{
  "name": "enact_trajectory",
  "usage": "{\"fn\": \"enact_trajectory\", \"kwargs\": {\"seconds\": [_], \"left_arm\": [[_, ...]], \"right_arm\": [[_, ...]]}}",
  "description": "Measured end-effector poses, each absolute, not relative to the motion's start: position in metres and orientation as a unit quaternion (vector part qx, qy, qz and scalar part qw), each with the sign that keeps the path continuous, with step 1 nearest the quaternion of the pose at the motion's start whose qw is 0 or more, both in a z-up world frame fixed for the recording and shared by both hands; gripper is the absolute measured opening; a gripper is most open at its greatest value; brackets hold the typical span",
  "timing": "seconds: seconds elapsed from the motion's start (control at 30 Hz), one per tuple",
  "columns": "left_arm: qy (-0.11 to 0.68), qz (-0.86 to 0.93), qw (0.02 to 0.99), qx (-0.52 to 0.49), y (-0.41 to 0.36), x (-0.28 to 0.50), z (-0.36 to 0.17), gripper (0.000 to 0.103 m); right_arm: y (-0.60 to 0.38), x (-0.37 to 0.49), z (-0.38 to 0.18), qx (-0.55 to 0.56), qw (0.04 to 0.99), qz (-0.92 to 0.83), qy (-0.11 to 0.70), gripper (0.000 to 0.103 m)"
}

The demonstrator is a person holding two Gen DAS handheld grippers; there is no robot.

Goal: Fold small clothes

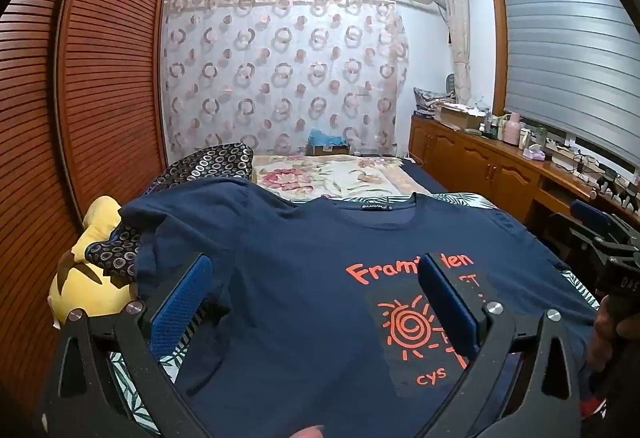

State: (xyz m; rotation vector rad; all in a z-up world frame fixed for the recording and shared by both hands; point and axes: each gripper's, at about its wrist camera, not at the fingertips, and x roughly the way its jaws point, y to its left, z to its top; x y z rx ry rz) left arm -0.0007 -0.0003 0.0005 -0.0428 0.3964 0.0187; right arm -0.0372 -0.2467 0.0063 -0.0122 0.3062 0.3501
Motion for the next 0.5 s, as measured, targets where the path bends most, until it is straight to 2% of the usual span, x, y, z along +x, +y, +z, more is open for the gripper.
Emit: {"fn": "enact_trajectory", "kwargs": {"seconds": [0.5], "left_arm": [[0.197, 0.008, 0.980, -0.027, 0.0013, -0.0018, 0.0011, 0.103]], "right_arm": [[-0.2465, -0.0365, 0.0056, -0.010, 0.973, 0.174, 0.152, 0.103]]}}
